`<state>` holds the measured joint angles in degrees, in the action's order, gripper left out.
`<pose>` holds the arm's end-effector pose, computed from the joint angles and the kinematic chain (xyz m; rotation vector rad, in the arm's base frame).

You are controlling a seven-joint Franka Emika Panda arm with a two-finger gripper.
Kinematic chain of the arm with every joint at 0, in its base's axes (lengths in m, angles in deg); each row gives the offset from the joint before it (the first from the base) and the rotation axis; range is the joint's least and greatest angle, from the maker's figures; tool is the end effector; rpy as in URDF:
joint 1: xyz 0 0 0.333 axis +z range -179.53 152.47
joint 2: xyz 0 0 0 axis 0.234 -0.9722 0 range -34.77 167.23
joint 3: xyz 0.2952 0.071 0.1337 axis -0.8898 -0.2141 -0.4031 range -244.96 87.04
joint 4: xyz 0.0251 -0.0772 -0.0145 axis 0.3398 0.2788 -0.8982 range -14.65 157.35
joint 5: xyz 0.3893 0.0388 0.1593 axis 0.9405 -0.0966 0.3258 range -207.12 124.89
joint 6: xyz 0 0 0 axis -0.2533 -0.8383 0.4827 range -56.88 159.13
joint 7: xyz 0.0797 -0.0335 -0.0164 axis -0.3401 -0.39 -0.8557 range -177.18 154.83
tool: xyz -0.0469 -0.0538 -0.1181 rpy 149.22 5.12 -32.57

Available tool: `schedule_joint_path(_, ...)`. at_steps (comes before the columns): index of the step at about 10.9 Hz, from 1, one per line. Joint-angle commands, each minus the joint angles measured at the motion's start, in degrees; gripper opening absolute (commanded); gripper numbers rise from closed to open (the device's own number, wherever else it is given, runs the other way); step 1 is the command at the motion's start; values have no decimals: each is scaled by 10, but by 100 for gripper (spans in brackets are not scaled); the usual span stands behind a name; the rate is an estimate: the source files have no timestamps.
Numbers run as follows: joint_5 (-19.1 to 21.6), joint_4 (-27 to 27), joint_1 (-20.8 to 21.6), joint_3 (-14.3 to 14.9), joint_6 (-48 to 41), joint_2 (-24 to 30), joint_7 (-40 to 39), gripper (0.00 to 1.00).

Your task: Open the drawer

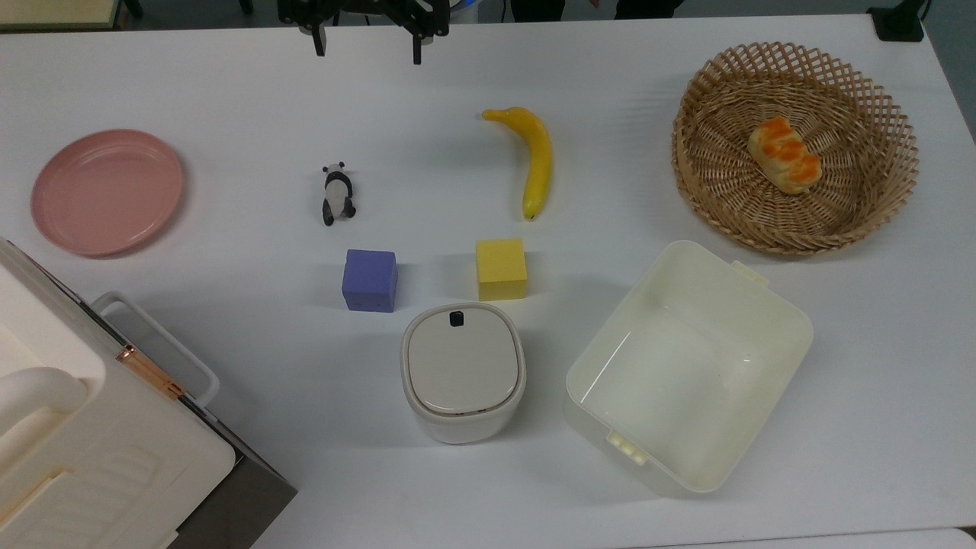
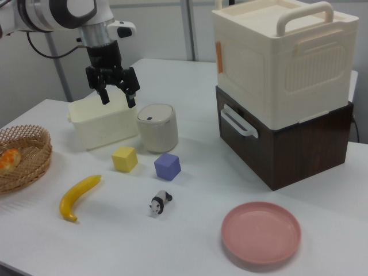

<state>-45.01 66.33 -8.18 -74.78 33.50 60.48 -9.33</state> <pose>0.6153 0.0054 0.5925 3.0655 -0.0173 -0.0328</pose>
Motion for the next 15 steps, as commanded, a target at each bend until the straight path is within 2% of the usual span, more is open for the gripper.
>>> schedule_joint_path(1, -8, 6, 0, 0, 17, -3, 6, 100)
schedule_joint_path(6, -8, 6, 0, 2, 49, -22, -32, 100)
schedule_joint_path(11, -11, 5, -1, 4, 87, -57, -138, 100)
schedule_joint_path(13, -37, 6, 0, 3, 113, -73, -164, 100)
schedule_joint_path(15, -41, 5, -1, 4, 151, -89, -179, 100)
